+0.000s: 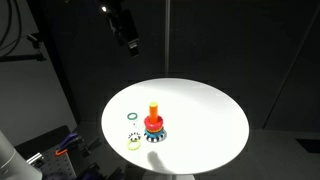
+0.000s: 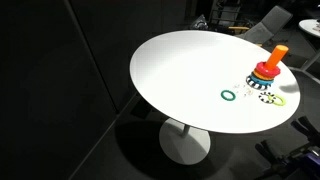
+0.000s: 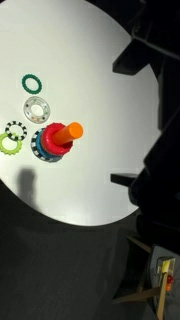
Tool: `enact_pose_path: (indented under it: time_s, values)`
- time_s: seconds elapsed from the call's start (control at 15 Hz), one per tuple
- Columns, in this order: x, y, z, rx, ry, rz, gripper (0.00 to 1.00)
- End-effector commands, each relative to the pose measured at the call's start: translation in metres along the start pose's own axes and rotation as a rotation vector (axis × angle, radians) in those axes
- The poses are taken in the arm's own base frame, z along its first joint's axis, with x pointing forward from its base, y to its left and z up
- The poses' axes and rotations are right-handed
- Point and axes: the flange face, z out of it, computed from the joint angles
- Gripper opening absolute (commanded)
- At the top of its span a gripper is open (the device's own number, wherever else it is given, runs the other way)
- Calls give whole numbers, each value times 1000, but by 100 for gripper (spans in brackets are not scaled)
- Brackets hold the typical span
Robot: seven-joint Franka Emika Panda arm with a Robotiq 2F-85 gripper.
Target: Remove the red hoop from the stand
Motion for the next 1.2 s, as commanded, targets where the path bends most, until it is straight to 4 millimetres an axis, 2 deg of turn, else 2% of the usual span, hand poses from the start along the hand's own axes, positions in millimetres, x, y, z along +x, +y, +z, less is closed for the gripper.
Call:
enact_pose_path:
  time_s: [0.0, 0.27, 0.6, 0.87, 1.13]
  values:
    - [0, 0, -1, 0, 2, 0, 100]
    - [2, -2, 0, -6, 1, 0, 100]
    - [18, -22, 23, -27, -28, 5, 100]
    - [29, -42, 54, -36, -78, -14, 100]
    - [36, -56, 95, -33, -152, -37, 100]
